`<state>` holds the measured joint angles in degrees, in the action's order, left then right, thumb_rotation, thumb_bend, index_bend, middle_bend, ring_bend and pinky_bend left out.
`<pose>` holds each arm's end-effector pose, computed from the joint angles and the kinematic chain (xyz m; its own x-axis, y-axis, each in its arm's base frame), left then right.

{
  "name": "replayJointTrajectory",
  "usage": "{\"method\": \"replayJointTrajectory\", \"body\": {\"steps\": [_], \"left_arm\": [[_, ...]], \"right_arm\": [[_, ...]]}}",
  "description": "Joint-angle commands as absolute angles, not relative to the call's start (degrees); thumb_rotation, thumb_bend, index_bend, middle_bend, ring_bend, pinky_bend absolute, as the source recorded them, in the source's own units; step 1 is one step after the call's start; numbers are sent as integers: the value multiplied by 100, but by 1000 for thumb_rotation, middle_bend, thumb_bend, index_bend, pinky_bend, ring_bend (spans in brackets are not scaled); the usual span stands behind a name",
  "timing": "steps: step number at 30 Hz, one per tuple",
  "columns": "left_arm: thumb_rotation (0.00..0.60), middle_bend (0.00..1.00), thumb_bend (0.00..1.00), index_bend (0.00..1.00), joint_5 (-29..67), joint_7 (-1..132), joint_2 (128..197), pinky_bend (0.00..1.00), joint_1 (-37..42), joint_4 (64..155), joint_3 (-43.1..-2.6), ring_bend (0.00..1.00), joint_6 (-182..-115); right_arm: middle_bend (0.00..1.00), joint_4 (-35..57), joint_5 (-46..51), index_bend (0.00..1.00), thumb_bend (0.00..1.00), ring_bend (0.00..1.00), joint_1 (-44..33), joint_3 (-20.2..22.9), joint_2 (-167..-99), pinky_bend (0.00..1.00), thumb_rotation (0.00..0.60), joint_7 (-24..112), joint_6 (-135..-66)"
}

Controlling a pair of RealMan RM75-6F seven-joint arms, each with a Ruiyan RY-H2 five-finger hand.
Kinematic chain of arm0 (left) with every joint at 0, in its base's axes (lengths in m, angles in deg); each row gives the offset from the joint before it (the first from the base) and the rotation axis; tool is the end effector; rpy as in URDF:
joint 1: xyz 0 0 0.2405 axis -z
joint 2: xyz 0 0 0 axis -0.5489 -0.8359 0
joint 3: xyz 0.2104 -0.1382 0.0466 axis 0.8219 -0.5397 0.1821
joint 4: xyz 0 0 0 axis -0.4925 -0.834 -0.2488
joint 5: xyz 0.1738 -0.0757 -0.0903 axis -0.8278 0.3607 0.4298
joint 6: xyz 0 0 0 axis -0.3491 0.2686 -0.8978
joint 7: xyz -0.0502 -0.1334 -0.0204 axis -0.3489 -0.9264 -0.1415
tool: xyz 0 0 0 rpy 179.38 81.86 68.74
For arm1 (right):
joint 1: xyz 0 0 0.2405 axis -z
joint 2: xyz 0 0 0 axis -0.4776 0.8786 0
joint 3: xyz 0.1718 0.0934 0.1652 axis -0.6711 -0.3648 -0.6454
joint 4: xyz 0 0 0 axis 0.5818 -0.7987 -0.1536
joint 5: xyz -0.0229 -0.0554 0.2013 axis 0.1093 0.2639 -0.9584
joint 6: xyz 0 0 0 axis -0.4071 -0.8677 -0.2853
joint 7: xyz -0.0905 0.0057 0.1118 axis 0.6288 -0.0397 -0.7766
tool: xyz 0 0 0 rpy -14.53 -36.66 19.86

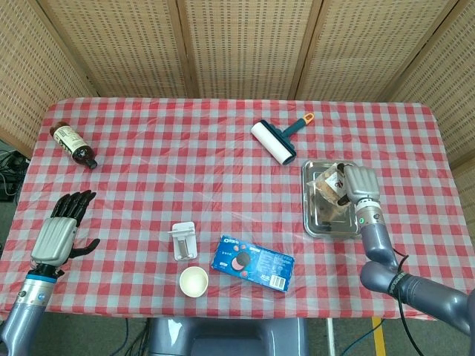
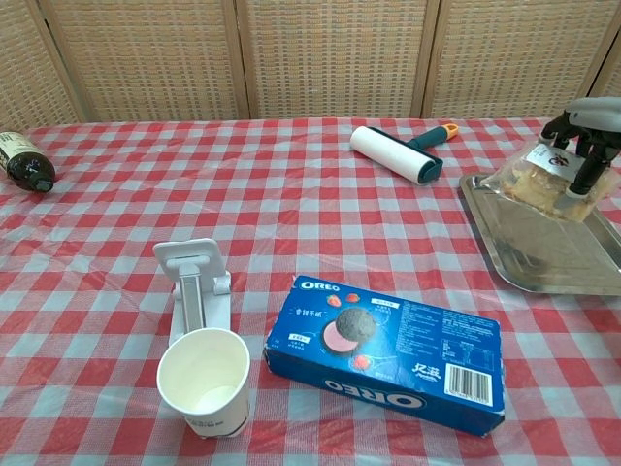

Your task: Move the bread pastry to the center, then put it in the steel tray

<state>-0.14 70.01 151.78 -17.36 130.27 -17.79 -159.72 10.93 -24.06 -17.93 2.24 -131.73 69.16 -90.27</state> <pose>-0.2724 0.2346 0.0947 0.3357 0.1144 0.9350 0.9394 -0.1137 -0.3234 -0.2354 -0.4062 0.0586 0.4550 -0.2617 0.8512 -0.8714 0.0660 0.4861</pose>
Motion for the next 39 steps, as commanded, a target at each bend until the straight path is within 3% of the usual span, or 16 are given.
{"method": "replayJointTrajectory", "body": {"steps": [1, 4, 6, 8, 11, 14, 23, 27, 31, 39], "left_arm": [[600, 0, 242, 0, -44, 6928, 15139, 0, -1744, 13065, -1766, 0, -15959], [600, 0, 242, 0, -89, 6894, 15104, 0, -1745, 13075, -1757, 0, -15950], [600, 0, 242, 0, -93, 6879, 15098, 0, -1746, 13075, -1761, 0, -15946], [600, 0, 242, 0, -83, 6869, 15091, 0, -1745, 13069, -1768, 0, -15933], [600, 0, 242, 0, -65, 6855, 15086, 0, -1745, 13059, -1779, 0, -15916], [600, 0, 242, 0, -55, 6853, 15079, 0, -1749, 13059, -1784, 0, -15907], [600, 0, 242, 0, -91, 6857, 15084, 0, -1767, 13068, -1796, 0, -15948], [600, 0, 242, 0, -92, 6873, 15091, 0, -1779, 13050, -1800, 0, -15964], [600, 0, 242, 0, -88, 6930, 15110, 0, -1799, 12999, -1797, 0, -15990], [600, 0, 241, 0, 5, 7136, 15211, 0, -1863, 12824, -1787, 0, -16042]], "right_arm": [[426, 980, -2419, 528, 117, 438, -1770, 205, -13256, 539, 600, 6912, -8926], [360, 893, -2476, 468, 113, 377, -1787, 159, -13319, 493, 600, 6955, -8835], [257, 906, -2507, 386, 103, 281, -1794, 151, -13328, 388, 600, 6997, -8777], [90, 964, -2560, 260, 94, 100, -1806, 143, -13306, 163, 600, 7050, -8711], [0, 1060, -2680, 74, 88, 0, -1831, 115, -13253, 0, 600, 7158, -8685], [0, 1106, -2774, 0, 86, 0, -1842, 102, -13225, 0, 600, 7330, -8848], [0, 1425, -2716, 0, 85, 0, -1633, -56, -12977, 0, 600, 7289, -9411], [0, 1806, -1984, 0, 84, 0, -1225, -7, -12750, 0, 600, 6769, -9997], [0, 2077, -769, 0, 85, 0, -638, 356, -12626, 0, 600, 6243, -10995], [0, 1746, 669, 0, 84, 0, 361, 949, -12737, 0, 600, 5263, -12333]]}}
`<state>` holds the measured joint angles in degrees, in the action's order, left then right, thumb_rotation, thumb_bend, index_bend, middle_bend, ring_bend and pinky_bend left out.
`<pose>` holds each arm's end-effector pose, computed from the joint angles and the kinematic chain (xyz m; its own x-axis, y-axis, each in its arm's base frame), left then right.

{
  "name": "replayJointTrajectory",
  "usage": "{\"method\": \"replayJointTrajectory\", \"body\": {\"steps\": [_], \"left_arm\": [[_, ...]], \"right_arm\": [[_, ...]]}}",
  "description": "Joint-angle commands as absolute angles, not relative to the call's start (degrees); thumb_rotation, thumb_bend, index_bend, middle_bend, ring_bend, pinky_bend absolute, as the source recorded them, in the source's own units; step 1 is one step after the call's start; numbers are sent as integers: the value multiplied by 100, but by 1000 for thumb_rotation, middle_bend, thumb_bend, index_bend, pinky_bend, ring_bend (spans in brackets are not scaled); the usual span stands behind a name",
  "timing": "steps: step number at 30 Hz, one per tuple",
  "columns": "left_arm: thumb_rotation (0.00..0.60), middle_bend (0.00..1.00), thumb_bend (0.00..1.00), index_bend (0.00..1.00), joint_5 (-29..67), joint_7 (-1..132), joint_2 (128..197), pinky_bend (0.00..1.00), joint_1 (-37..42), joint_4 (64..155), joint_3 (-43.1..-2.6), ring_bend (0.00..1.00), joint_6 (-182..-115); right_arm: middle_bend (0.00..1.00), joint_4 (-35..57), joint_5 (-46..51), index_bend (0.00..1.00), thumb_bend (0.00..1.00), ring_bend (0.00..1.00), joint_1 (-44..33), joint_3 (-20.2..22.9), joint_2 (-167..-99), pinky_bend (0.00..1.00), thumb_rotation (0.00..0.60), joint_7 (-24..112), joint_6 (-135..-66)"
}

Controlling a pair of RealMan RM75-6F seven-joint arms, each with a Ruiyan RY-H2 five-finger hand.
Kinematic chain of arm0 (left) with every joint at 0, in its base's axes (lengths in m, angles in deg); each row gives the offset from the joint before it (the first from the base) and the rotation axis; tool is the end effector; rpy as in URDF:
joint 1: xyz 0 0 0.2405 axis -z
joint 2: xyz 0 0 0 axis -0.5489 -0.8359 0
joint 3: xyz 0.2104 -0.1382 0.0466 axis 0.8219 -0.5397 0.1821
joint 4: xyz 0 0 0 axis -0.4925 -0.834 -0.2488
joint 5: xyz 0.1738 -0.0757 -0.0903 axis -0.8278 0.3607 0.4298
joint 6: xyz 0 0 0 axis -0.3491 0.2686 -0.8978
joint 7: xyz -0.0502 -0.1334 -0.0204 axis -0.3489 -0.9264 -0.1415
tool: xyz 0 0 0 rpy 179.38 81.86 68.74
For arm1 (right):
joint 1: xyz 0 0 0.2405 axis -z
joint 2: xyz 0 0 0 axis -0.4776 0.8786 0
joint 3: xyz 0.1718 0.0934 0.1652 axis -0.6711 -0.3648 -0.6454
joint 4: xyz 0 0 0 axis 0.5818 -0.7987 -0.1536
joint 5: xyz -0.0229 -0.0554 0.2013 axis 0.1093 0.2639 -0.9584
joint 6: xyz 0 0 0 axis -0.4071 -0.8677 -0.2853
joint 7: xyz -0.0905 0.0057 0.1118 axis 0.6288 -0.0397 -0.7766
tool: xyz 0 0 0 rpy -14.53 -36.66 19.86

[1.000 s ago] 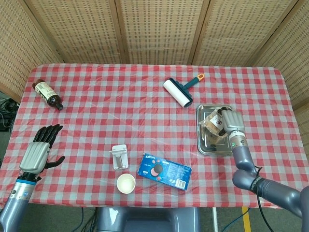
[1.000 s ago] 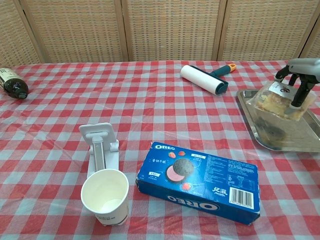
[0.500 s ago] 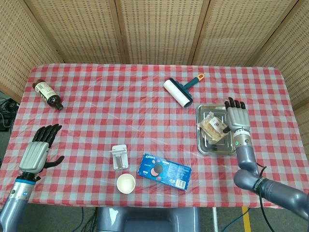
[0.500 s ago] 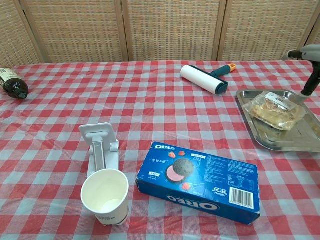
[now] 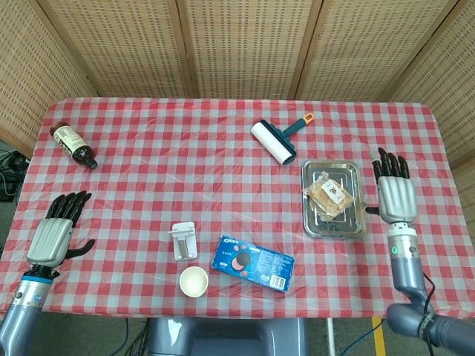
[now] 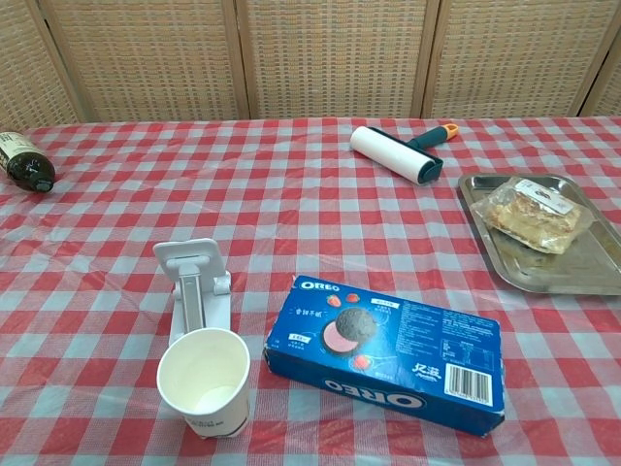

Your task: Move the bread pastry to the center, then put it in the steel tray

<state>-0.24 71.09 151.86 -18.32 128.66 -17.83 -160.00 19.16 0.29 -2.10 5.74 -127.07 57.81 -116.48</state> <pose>-0.2818 0.2318 0.0974 0.3749 0.1062 0.9209 0.9256 -0.0974 -0.3656 -0.2651 -0.3258 0.1138 0.4506 0.0837 0.8888 -0.8927 0.0317 0.4496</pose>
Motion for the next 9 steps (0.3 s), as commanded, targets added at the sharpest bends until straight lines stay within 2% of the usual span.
{"method": "replayJointTrajectory", "body": {"steps": [1, 5, 9], "left_arm": [[600, 0, 242, 0, 10, 7141, 15222, 0, -1879, 12807, -1792, 0, -16069], [600, 0, 242, 0, -9, 7167, 15254, 0, -1940, 12747, -1789, 0, -16181], [600, 0, 242, 0, -36, 7201, 15269, 0, -2008, 12692, -1758, 0, -16270]], "right_arm": [[0, 1677, 790, 0, 83, 0, 468, 1000, -12759, 0, 600, 5174, -12480], [0, 1490, 1114, 0, 82, 0, 835, 1094, -12822, 0, 600, 4809, -12946], [0, 1489, 1300, 0, 81, 0, 1020, 1146, -12745, 0, 600, 4693, -13036]]}}
